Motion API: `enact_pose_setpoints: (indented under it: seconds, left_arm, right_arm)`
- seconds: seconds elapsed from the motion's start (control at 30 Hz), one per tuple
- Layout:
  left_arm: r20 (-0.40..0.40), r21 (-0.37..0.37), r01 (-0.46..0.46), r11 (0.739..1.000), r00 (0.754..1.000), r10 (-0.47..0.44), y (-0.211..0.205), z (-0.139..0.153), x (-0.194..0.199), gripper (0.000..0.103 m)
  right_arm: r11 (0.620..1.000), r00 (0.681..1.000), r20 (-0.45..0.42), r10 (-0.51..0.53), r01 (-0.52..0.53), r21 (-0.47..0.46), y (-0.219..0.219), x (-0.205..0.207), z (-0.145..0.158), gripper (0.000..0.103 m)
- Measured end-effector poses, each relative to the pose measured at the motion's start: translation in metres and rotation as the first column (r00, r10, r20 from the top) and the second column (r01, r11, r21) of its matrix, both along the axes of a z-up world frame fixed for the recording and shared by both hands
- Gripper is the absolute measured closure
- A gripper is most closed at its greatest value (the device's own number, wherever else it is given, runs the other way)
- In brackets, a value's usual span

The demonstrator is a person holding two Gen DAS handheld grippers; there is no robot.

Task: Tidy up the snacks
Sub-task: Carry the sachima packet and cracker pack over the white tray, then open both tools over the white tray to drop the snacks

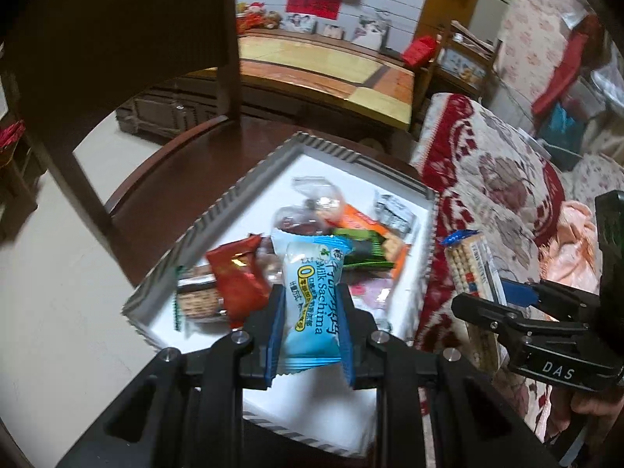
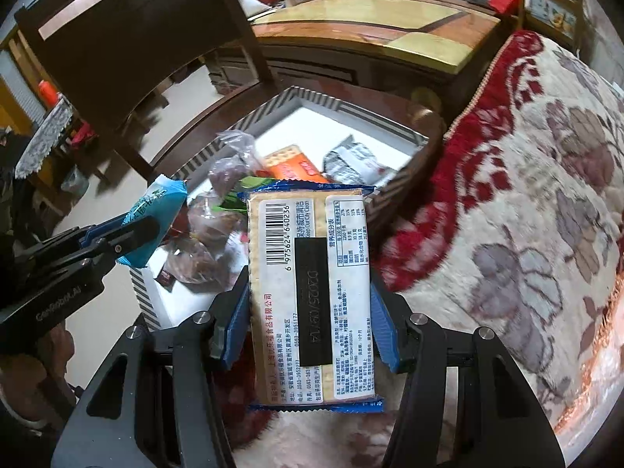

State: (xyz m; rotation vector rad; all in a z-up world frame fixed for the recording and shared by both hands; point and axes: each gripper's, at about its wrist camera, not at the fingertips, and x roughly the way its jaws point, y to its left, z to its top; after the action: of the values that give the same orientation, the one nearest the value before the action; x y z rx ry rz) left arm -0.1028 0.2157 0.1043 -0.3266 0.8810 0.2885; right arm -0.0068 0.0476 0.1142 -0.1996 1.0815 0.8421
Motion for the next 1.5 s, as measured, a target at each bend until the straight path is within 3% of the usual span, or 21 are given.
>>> enact_pose_setpoints:
  seconds: [0.47, 0.8, 1.1, 1.17, 1.23, 1.43, 1.5]
  left_arm:
    - [-0.059, -0.019, -0.024, 1.000, 0.998, 0.023, 0.017, -0.029, 0.011, 0.076]
    - [-0.070, -0.011, -0.014, 1.000, 0.997, 0.014, 0.022, -0.038, 0.029, 0.076]
    - [-0.080, 0.027, -0.020, 0.999, 0.997, 0.022, 0.012, -0.039, 0.032, 0.073]
    - [-0.091, 0.050, -0.022, 0.999, 0.995, 0.026, 0.009, -0.039, 0.031, 0.066]
    - [-0.088, 0.063, -0.022, 0.998, 0.996, 0.028, 0.005, -0.039, 0.030, 0.044]
    - [-0.060, 0.095, -0.030, 0.995, 0.998, 0.036, -0.003, -0.031, 0.019, 0.024]
    - [-0.049, 0.101, -0.030, 0.994, 0.998, 0.036, -0.006, -0.028, 0.015, 0.023]
  right_arm:
    - [0.997, 0.998, -0.048, 0.037, -0.041, -0.072, 0.066, 0.022, -0.029, 0.049]
    - [0.996, 0.996, -0.060, 0.061, -0.065, -0.065, 0.106, 0.036, -0.040, 0.049]
    - [0.999, 0.994, -0.101, 0.042, -0.043, -0.012, 0.095, 0.032, -0.039, 0.046]
    - [0.999, 0.994, -0.092, 0.053, -0.054, -0.005, 0.091, 0.027, -0.036, 0.045]
    - [0.998, 0.996, -0.073, 0.057, -0.058, -0.005, 0.087, 0.021, -0.032, 0.045]
    - [0.999, 0.997, -0.065, 0.033, -0.031, 0.027, 0.066, 0.015, -0.019, 0.045]
    - [0.999, 0.998, -0.063, 0.020, -0.018, 0.038, 0.057, 0.014, -0.017, 0.045]
